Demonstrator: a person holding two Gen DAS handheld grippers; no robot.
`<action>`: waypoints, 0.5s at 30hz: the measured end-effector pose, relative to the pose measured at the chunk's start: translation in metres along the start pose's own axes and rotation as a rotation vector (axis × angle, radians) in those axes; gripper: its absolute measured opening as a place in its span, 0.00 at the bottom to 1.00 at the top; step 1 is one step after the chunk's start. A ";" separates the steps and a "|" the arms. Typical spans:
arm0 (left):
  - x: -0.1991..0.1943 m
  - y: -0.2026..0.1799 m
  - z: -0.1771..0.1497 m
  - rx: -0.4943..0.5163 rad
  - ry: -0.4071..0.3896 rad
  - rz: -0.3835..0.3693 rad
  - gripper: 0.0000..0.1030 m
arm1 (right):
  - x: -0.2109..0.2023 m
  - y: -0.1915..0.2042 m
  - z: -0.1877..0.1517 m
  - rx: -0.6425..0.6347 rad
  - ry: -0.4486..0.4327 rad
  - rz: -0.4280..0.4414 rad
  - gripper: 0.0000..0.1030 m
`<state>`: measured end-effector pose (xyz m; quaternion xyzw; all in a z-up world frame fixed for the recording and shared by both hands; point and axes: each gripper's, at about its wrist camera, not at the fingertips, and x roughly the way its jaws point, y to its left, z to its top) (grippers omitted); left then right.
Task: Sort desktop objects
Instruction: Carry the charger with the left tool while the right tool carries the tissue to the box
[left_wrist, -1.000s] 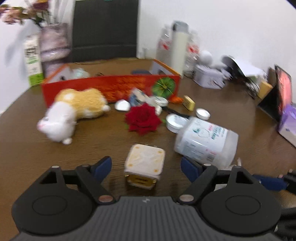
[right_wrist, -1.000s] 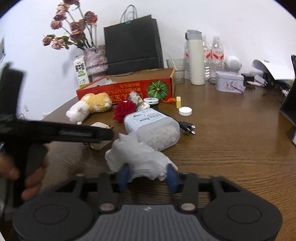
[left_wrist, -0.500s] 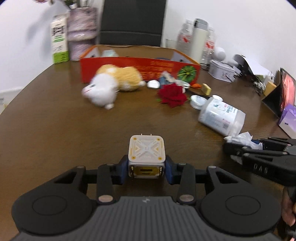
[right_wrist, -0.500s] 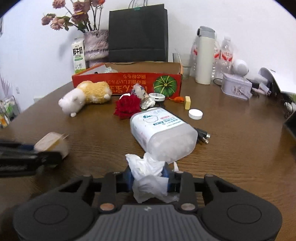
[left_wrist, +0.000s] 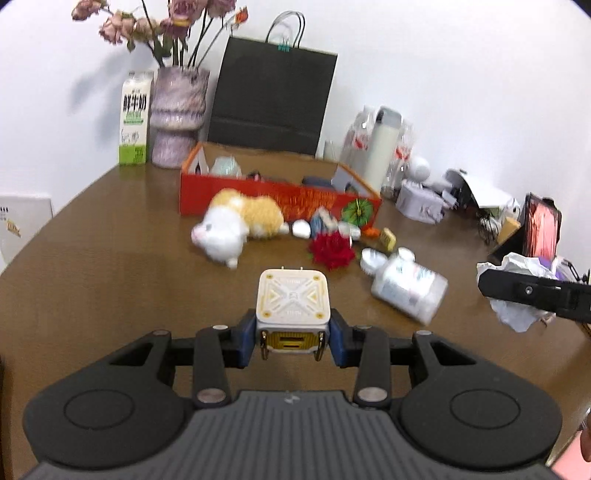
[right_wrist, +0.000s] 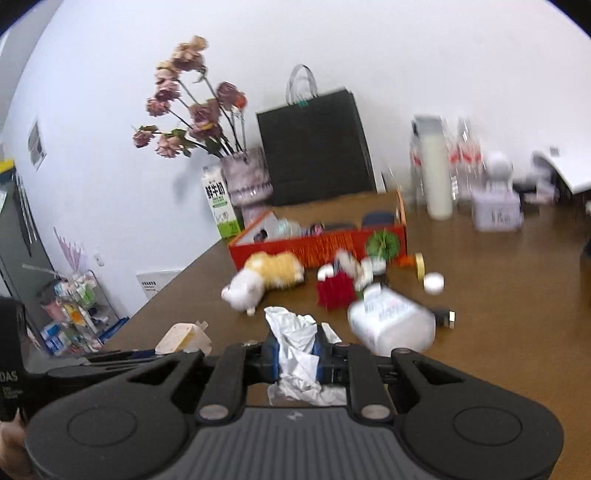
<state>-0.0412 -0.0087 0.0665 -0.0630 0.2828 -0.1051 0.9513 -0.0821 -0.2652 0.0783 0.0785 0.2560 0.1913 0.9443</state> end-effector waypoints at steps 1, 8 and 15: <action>0.005 0.000 0.007 0.015 -0.013 -0.002 0.38 | 0.004 0.001 0.007 -0.017 -0.004 -0.013 0.15; 0.064 0.012 0.095 0.015 -0.061 0.043 0.38 | 0.060 -0.005 0.079 -0.082 -0.028 -0.039 0.15; 0.183 0.036 0.192 -0.044 -0.011 0.119 0.38 | 0.200 -0.030 0.175 -0.080 0.045 -0.095 0.15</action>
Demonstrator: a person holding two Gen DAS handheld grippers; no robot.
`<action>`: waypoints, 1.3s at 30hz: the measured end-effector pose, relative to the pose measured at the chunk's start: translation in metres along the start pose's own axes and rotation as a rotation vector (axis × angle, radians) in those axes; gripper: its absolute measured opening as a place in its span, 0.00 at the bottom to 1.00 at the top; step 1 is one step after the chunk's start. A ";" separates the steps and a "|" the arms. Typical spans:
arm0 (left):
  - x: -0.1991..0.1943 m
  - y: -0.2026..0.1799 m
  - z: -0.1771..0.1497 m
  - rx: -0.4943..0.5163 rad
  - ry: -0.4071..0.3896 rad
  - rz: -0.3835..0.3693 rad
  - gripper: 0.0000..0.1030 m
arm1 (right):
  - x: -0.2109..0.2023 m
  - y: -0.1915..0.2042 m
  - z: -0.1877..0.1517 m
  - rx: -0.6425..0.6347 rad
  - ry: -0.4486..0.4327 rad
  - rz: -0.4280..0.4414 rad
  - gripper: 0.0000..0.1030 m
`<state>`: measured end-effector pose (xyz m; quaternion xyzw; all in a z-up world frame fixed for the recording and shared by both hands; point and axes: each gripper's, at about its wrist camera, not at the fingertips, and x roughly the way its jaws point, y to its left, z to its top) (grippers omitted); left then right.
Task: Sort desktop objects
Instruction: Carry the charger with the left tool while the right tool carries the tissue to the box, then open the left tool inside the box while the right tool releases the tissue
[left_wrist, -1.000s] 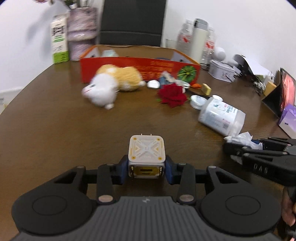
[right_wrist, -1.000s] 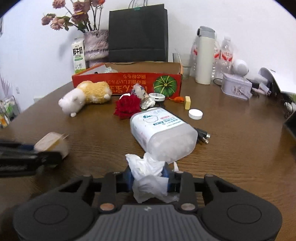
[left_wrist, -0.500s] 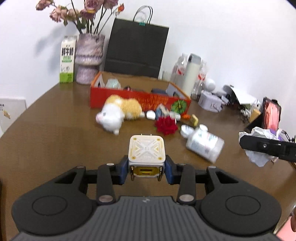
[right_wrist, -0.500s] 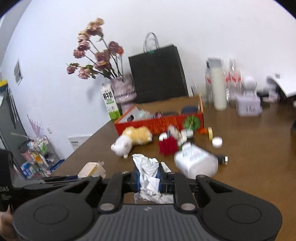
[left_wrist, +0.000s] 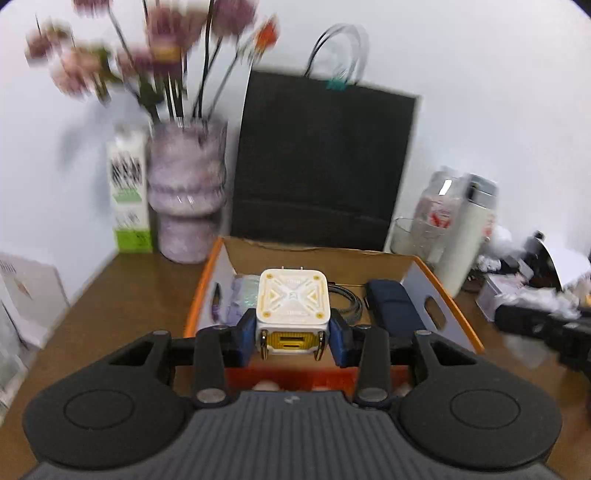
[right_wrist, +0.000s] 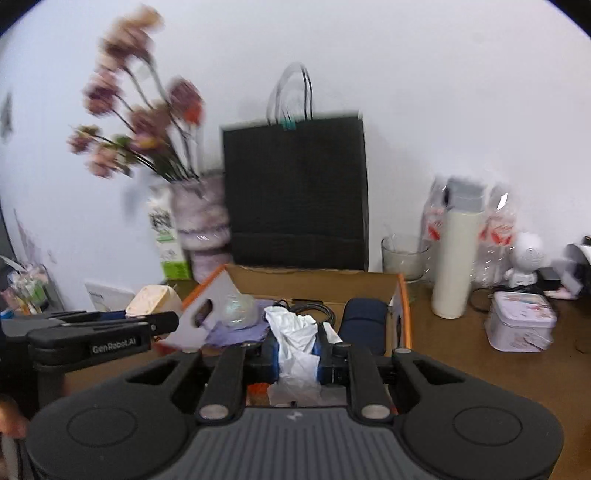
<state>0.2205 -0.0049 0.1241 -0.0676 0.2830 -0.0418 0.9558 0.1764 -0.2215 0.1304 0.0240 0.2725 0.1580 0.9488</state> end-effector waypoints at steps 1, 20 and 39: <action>0.016 0.004 0.007 -0.011 0.033 -0.015 0.38 | 0.019 -0.006 0.010 0.027 0.014 0.008 0.15; 0.146 0.007 0.025 -0.016 0.215 -0.064 0.48 | 0.239 -0.044 0.060 0.128 0.221 -0.024 0.66; -0.092 0.011 -0.118 0.016 0.061 0.032 0.85 | -0.030 -0.034 -0.055 0.020 0.122 -0.057 0.82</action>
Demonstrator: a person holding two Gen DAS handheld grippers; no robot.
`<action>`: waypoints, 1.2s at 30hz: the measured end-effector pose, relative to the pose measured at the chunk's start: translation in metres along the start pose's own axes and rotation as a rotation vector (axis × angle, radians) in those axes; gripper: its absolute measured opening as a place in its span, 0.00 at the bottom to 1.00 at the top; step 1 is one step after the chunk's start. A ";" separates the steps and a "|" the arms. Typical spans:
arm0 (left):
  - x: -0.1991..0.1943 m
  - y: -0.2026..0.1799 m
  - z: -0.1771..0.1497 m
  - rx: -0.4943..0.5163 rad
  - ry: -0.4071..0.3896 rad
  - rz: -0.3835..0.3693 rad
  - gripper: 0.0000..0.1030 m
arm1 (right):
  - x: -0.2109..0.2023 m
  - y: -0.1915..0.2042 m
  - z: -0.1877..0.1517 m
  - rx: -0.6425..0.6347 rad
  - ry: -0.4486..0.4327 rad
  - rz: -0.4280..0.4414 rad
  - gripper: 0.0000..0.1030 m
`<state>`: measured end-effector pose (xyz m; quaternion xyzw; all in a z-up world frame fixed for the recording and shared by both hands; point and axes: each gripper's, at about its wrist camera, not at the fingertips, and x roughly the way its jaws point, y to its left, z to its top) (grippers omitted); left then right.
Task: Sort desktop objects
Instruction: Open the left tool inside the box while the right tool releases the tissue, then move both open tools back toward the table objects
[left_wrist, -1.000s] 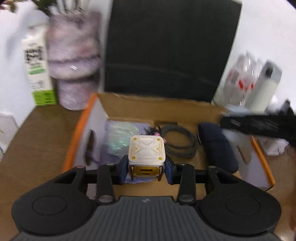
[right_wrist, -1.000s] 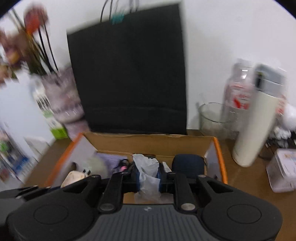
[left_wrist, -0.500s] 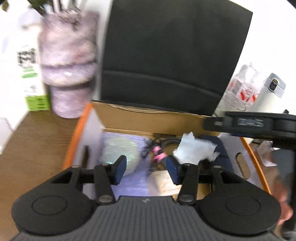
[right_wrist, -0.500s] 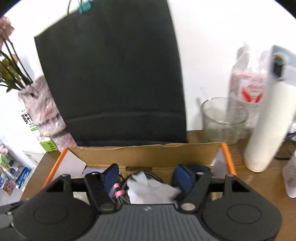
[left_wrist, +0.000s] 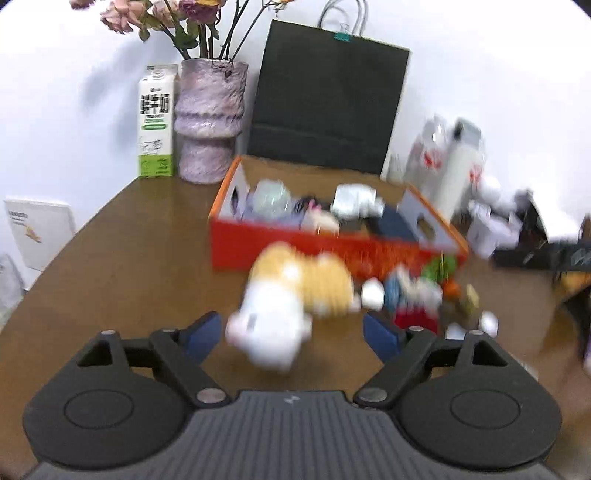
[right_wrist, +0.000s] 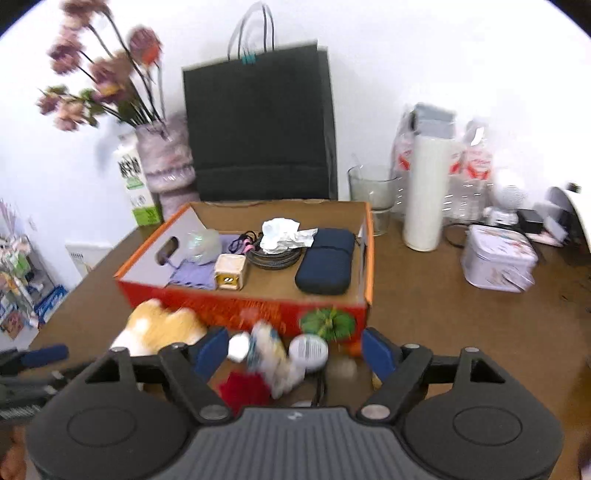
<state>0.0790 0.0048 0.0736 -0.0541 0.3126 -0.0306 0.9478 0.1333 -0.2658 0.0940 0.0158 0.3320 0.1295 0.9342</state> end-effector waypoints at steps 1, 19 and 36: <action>-0.010 -0.002 -0.012 0.022 -0.013 -0.003 0.89 | -0.016 0.003 -0.014 -0.003 -0.023 -0.002 0.86; -0.095 -0.026 -0.148 0.155 -0.079 -0.046 1.00 | -0.121 0.051 -0.208 -0.084 -0.113 -0.073 0.89; -0.097 -0.025 -0.137 0.161 -0.206 -0.065 1.00 | -0.123 0.042 -0.229 -0.012 -0.205 0.035 1.00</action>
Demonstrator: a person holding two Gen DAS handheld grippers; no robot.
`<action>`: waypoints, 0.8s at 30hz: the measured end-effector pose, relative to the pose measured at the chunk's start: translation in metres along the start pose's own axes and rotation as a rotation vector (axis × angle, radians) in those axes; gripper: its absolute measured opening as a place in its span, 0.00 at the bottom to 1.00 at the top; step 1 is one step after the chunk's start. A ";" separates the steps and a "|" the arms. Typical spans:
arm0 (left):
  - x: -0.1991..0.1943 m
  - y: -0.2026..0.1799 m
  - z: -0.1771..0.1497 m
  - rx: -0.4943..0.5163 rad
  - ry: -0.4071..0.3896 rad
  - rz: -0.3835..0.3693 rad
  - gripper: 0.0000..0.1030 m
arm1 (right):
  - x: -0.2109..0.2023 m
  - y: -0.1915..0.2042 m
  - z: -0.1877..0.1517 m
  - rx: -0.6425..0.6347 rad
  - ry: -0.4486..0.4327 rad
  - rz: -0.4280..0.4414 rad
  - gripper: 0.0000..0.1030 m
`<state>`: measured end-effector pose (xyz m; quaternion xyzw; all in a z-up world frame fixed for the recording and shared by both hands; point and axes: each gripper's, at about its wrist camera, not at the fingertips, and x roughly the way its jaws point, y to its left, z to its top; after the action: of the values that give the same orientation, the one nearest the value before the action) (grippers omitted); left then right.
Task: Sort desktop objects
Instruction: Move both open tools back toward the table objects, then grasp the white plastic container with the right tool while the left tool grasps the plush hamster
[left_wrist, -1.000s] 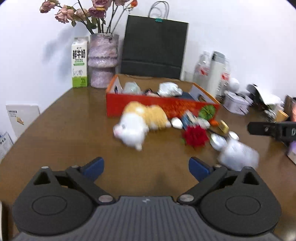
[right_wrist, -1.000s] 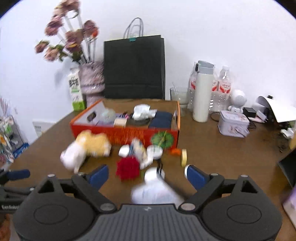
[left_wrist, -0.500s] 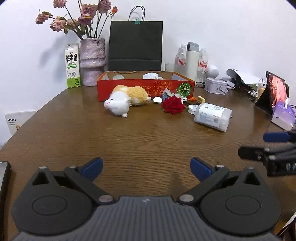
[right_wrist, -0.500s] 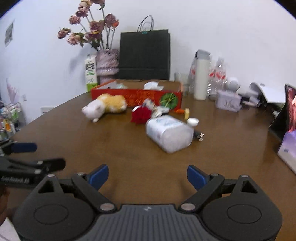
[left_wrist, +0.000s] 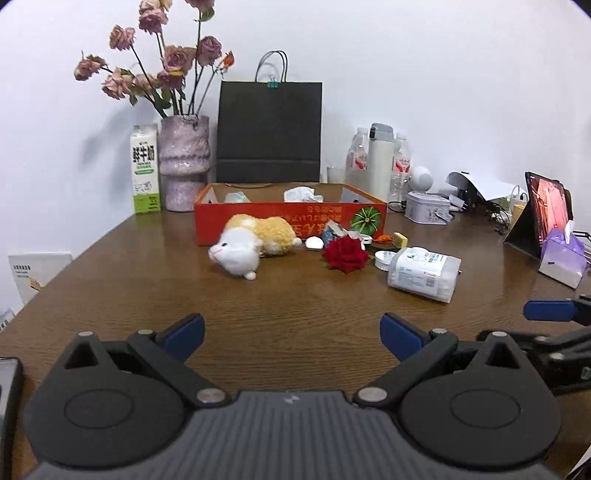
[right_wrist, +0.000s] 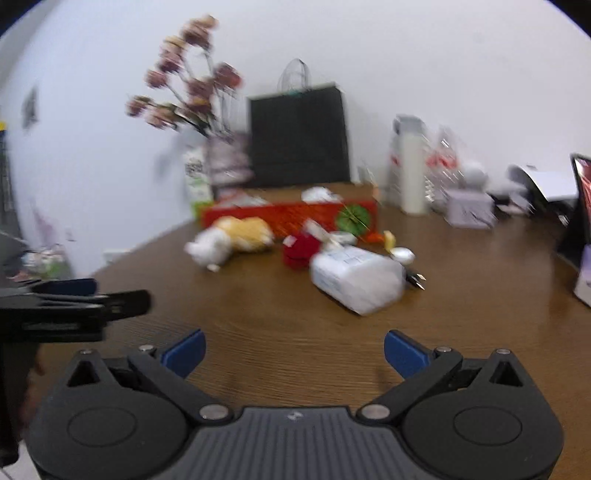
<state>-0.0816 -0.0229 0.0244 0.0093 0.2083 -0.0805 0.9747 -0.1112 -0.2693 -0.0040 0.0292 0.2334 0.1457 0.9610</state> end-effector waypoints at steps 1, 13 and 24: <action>0.003 -0.001 0.002 0.008 0.007 -0.001 1.00 | 0.004 -0.003 0.003 -0.009 0.011 0.003 0.99; 0.135 0.049 0.072 0.016 0.043 0.051 0.95 | 0.100 -0.040 0.077 -0.178 0.082 0.033 0.83; 0.224 0.079 0.080 -0.126 0.267 0.019 0.51 | 0.123 -0.020 0.072 -0.271 0.153 -0.015 0.64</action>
<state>0.1648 0.0169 0.0051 -0.0392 0.3407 -0.0560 0.9377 0.0315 -0.2516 0.0038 -0.1138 0.2845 0.1707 0.9365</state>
